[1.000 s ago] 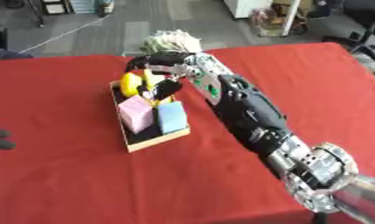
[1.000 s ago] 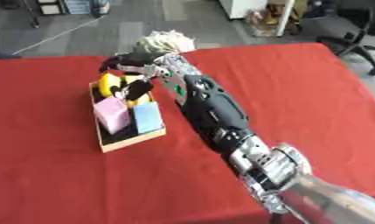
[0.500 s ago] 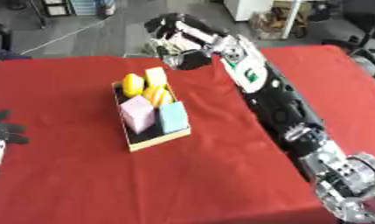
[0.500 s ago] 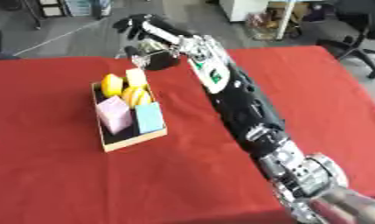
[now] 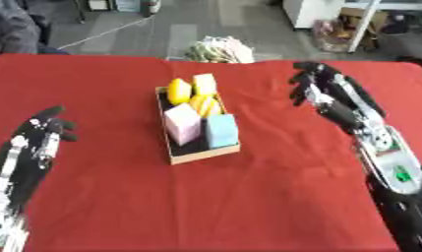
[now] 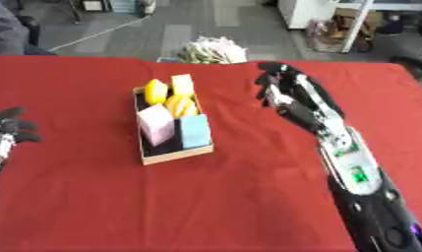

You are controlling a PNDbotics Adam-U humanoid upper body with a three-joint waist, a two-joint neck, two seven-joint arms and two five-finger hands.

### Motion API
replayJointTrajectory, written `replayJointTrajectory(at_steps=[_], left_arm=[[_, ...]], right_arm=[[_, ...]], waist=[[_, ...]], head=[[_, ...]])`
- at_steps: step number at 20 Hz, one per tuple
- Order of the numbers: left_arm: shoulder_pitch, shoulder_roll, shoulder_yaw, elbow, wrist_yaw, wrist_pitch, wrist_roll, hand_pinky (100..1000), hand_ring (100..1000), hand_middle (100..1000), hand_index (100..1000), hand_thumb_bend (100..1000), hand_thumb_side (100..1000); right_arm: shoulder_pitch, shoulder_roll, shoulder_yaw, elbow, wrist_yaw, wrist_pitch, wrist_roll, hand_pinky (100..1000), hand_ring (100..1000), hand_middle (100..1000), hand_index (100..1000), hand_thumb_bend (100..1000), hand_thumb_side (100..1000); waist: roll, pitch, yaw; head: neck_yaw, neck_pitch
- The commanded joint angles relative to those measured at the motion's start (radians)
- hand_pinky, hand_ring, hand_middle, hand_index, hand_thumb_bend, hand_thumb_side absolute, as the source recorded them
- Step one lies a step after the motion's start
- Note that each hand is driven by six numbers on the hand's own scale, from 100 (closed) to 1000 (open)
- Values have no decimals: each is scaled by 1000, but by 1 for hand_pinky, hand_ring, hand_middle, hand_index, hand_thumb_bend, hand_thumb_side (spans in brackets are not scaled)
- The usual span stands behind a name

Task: Pick up objects on the table and place them in the box.

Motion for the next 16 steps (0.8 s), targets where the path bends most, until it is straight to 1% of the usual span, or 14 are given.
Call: replayJointTrajectory(at_steps=[1,3,8,16], left_arm=[[-3,-6,8,-1,5,-15,18,796,611,616,866,100,768],[2,-12,8,7,12,-23,27,796,611,616,865,100,777],[11,-22,1,22,28,-45,35,796,610,616,864,100,786],[12,-27,-6,35,37,-54,36,795,603,609,860,100,788]], right_arm=[[29,18,-14,-66,-33,12,10,533,597,653,851,100,535],[66,31,-14,-74,-45,13,12,536,596,651,853,100,566],[136,41,-16,-73,-49,17,2,536,585,639,851,100,589],[154,42,-21,-71,-40,11,-17,534,576,627,849,100,581]], waist=[[-15,14,-10],[-16,20,-15],[-16,30,-33],[-10,34,-47]], head=[[25,4],[34,4],[50,4],[47,4]])
